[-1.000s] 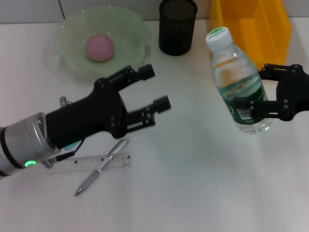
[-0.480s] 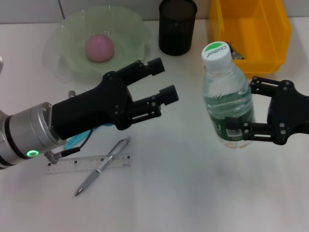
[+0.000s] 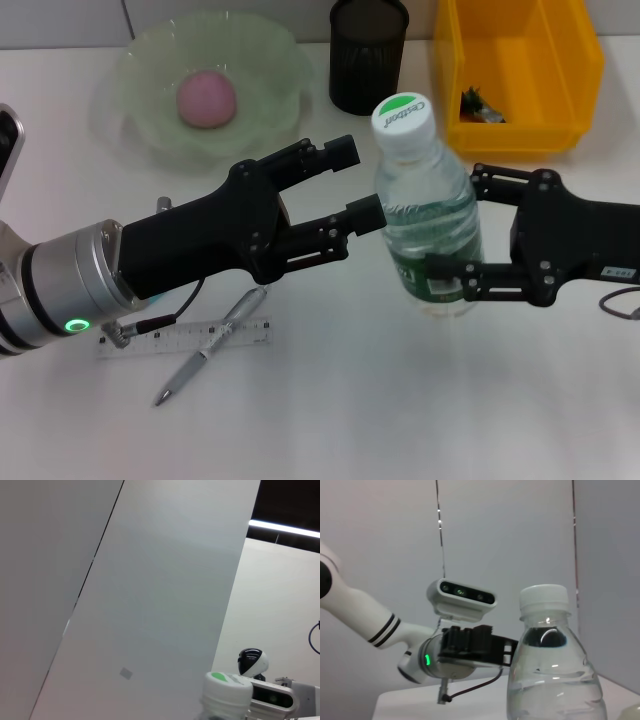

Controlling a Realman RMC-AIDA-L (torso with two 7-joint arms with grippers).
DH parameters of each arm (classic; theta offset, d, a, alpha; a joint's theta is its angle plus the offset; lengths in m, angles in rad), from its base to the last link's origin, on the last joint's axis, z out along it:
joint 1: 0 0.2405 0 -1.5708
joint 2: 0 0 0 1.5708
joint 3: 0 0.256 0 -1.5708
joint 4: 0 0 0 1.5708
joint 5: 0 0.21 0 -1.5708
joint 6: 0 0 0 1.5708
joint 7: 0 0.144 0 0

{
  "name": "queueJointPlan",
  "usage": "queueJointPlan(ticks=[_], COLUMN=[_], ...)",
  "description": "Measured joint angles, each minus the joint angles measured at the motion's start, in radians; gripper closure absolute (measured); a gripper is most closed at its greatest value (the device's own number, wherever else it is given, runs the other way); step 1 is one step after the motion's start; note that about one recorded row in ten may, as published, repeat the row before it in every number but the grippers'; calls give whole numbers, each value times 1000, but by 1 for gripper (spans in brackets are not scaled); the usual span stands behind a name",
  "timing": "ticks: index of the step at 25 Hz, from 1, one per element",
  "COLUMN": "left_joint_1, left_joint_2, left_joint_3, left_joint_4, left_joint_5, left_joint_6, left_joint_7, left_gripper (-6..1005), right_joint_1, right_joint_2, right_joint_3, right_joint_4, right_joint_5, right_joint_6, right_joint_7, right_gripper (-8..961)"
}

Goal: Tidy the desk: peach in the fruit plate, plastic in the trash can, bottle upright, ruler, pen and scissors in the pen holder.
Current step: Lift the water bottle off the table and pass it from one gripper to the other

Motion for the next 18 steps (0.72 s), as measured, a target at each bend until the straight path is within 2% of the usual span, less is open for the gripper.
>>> queueJointPlan(ticks=[10,18], left_joint_1=[-1,-5], left_joint_2=[0,0], left_joint_3=[1,3], left_joint_4=[-1,-2], left_joint_5=[-1,-1], left_joint_6=[2,2], left_joint_7=[-1,-1], left_gripper=[346,348], right_joint_1=[4,32], right_joint_2=[1,1], right_joint_3=[-65,-68], right_joint_4=[11,48], right_joint_5=[-4,-5], right_joint_6=[20,38], right_joint_7=[3,-1], right_gripper=[198,199])
